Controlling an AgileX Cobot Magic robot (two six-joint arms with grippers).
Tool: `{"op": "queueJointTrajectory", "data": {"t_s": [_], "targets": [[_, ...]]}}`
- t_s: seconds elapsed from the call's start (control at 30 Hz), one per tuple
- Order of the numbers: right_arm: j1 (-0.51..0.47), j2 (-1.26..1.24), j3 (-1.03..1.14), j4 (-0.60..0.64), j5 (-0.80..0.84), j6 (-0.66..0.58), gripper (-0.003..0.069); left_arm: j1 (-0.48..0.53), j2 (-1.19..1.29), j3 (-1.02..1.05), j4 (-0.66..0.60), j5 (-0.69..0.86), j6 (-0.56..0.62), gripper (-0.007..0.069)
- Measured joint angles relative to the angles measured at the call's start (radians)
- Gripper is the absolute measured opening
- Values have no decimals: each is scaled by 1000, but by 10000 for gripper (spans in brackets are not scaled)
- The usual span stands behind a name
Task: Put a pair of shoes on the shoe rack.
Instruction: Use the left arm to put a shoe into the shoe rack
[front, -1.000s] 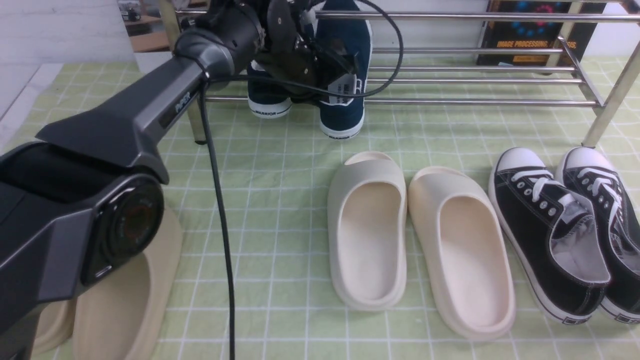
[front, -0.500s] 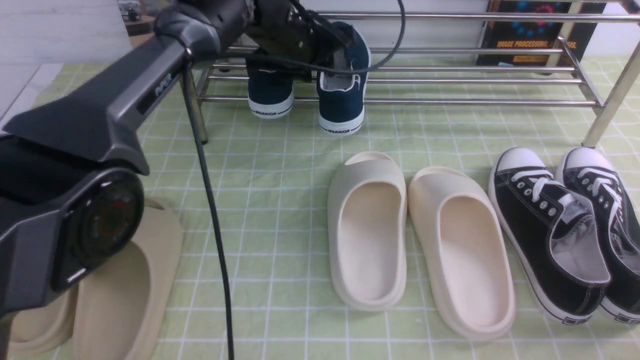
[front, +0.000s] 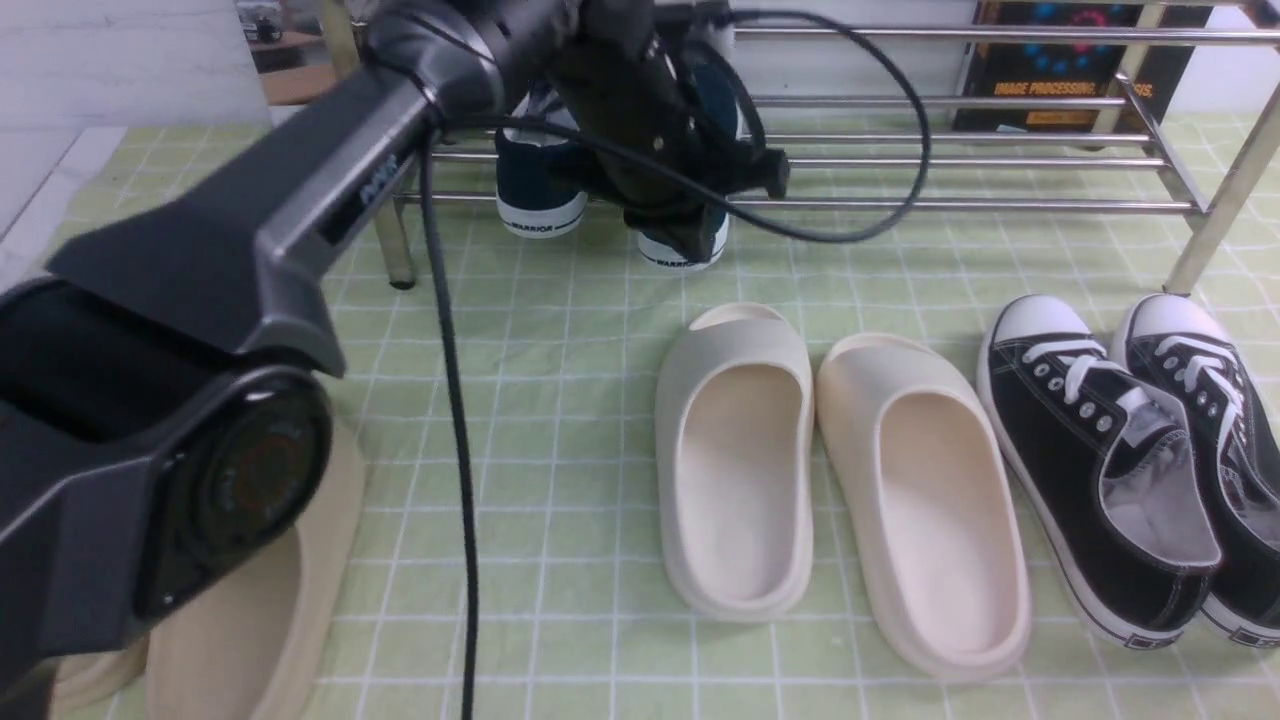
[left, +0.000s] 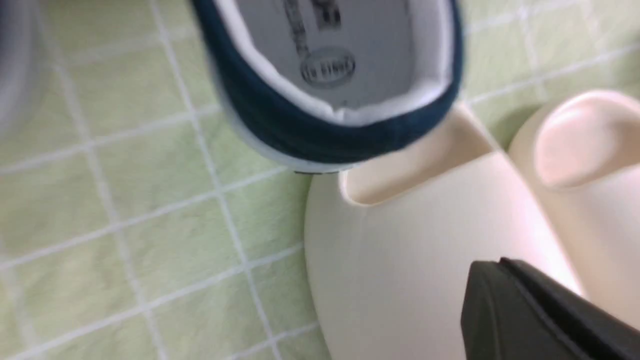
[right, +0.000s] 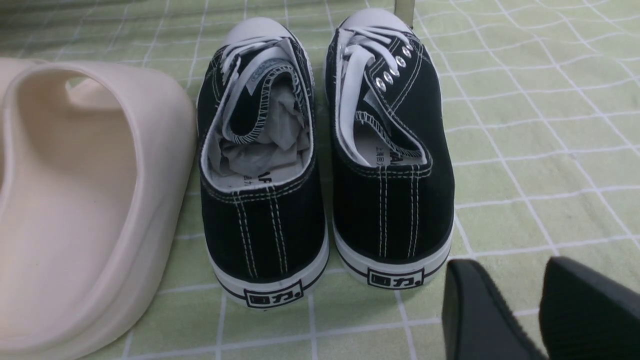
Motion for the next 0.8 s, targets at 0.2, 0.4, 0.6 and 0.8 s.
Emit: {"op": "queueJointTrajectory", "data": {"t_s": [0.2, 0.4, 0.6, 0.8], "targets": [[0, 0, 0, 0, 0, 0, 239, 7, 46, 2, 40, -115, -10, -13], [0, 0, 0, 0, 0, 0, 239, 16, 47, 3, 21, -228, -68, -13], [0, 0, 0, 0, 0, 0, 239, 37, 50, 3, 0, -316, -87, -13], [0, 0, 0, 0, 0, 0, 239, 94, 58, 3, 6, -315, -90, -13]]}}
